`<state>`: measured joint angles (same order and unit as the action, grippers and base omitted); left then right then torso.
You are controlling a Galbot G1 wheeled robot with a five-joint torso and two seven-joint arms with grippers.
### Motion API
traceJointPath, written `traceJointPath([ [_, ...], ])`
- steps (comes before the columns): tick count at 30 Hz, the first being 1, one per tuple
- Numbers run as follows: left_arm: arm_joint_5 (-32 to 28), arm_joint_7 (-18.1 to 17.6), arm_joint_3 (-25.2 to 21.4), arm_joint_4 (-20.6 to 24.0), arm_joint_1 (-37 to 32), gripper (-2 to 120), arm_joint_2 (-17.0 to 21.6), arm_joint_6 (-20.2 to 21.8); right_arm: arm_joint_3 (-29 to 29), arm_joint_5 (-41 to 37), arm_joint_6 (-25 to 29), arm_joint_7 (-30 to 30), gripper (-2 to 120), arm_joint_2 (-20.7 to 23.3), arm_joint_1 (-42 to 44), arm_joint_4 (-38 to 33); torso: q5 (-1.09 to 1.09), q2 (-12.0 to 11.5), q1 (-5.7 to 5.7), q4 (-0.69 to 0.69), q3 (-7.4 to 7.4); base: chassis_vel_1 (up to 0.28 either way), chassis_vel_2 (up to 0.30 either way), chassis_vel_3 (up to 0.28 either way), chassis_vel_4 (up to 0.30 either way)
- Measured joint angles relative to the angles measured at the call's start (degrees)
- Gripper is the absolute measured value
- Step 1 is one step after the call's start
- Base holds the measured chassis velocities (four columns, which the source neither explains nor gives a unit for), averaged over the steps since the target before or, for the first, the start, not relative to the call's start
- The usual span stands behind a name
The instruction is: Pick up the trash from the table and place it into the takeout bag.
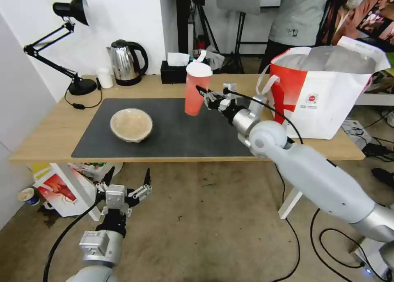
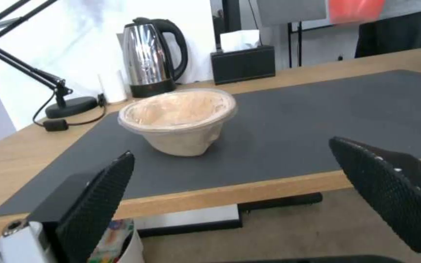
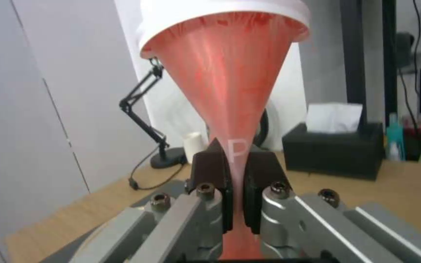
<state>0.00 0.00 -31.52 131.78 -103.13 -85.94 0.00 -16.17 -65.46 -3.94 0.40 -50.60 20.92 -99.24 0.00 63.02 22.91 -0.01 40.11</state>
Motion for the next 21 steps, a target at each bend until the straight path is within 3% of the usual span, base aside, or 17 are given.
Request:
traceJointPath([
  [21, 0.0, 0.0, 0.0, 0.0, 0.0, 100, 0.0, 0.0, 4.8, -8.8, -0.6, -1.6, 3, 7.4, -7.9, -4.9, 0.01, 0.0, 0.00, 0.01, 0.00, 0.000, 0.000, 0.000, 0.000],
])
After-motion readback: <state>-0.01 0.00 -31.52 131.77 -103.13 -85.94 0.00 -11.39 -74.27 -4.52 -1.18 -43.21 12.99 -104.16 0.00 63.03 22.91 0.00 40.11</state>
